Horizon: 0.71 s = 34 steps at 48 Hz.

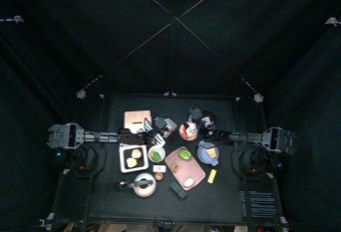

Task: Pull out knife

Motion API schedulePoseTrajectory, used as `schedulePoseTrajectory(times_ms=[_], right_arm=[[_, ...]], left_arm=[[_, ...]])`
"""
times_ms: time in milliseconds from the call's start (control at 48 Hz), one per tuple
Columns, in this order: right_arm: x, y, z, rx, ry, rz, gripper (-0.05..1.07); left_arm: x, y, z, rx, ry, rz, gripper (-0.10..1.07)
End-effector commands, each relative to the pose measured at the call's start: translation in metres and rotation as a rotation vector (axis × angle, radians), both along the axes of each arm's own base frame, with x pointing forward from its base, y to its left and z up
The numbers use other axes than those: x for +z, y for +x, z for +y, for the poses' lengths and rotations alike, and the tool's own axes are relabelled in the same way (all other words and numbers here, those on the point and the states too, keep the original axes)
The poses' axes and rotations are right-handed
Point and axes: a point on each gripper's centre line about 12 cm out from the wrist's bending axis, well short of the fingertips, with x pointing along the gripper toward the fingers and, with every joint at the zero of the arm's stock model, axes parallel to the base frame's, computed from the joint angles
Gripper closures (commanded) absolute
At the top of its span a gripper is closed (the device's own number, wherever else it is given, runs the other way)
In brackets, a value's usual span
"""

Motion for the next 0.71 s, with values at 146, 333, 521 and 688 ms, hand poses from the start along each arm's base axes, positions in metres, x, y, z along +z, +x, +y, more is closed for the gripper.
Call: schedulePoseTrajectory(times_ms=[146,333,521,688], right_arm=[[0.012,0.005,-0.001,0.006,-0.014,-0.031,0.05],[0.012,0.005,-0.001,0.006,-0.014,-0.031,0.05],[0.012,0.005,-0.001,0.006,-0.014,-0.031,0.05],[0.012,0.006,0.000,0.013,-0.014,-0.032,0.05]], left_arm=[[0.025,-0.001,-0.001,-0.006,0.017,-0.055,0.44],[0.035,-0.009,-0.002,-0.010,0.023,-0.076,0.44],[0.044,-0.023,-0.010,-0.025,0.026,-0.095,0.44],[0.057,-0.044,-0.020,-0.051,0.034,-0.131,0.44]])
